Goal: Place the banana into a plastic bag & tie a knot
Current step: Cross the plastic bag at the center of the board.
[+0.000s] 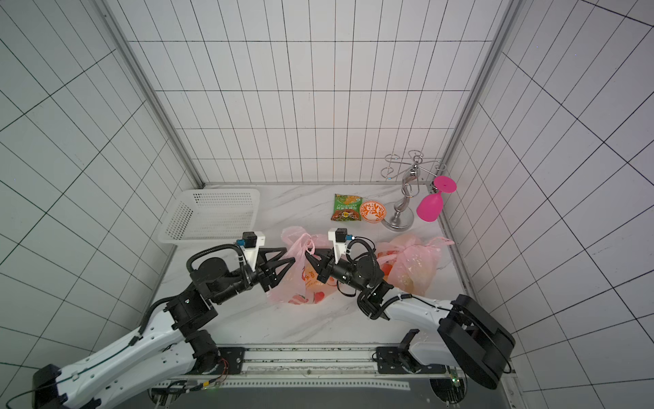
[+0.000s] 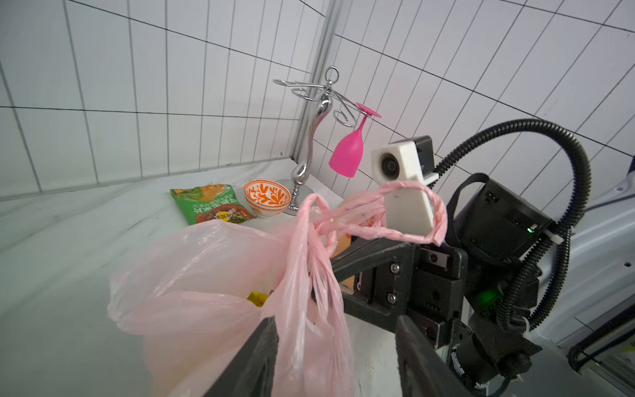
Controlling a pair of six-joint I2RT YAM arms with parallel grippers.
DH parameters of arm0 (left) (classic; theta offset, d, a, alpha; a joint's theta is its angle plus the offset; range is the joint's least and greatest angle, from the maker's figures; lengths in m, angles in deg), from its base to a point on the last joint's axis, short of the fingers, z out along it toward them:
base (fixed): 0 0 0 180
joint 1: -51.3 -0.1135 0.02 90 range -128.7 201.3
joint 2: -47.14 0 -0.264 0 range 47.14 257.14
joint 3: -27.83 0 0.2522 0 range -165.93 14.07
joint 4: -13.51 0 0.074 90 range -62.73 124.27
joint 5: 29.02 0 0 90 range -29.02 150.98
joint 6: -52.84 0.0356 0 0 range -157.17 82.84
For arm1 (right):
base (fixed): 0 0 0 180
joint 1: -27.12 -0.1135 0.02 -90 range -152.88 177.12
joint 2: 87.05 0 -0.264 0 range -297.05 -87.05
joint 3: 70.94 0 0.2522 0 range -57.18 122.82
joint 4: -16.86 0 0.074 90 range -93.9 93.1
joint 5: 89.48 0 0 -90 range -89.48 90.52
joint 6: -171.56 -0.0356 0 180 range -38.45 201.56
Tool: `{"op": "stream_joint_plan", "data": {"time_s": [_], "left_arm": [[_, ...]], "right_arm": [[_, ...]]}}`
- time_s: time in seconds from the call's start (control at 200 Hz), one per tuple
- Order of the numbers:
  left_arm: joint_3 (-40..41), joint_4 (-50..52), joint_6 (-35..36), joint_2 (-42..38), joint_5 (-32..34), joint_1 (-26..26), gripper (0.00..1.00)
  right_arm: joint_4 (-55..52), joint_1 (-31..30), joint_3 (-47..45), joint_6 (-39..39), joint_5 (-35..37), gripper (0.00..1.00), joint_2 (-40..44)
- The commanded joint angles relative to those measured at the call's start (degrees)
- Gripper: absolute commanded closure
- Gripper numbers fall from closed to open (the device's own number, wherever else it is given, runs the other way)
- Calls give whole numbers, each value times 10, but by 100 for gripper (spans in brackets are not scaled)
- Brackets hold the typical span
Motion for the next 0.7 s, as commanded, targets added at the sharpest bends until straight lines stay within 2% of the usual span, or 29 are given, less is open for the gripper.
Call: {"op": "stream_joint_plan", "data": {"time_s": [0.0, 0.135, 0.21, 0.34, 0.52, 0.695], "left_arm": [[-35, 40, -13, 16, 32, -40, 44], [-84, 61, -31, 96, -12, -113, 47], [-121, 84, -16, 147, -26, -121, 51], [-166, 122, 8, 200, -97, -113, 59], [-114, 59, 15, 176, -108, -51, 56], [-83, 27, -1, 181, -131, -44, 53]], "right_arm": [[13, 0, -6, 12, 6, 100, 11], [12, -1, -6, 12, 4, 100, 9], [13, -1, -5, 13, 5, 100, 7], [16, -1, -2, 15, 12, 100, 2], [16, 0, 6, 22, 17, 100, -6], [20, -1, 15, 39, -2, 100, -16]]}}
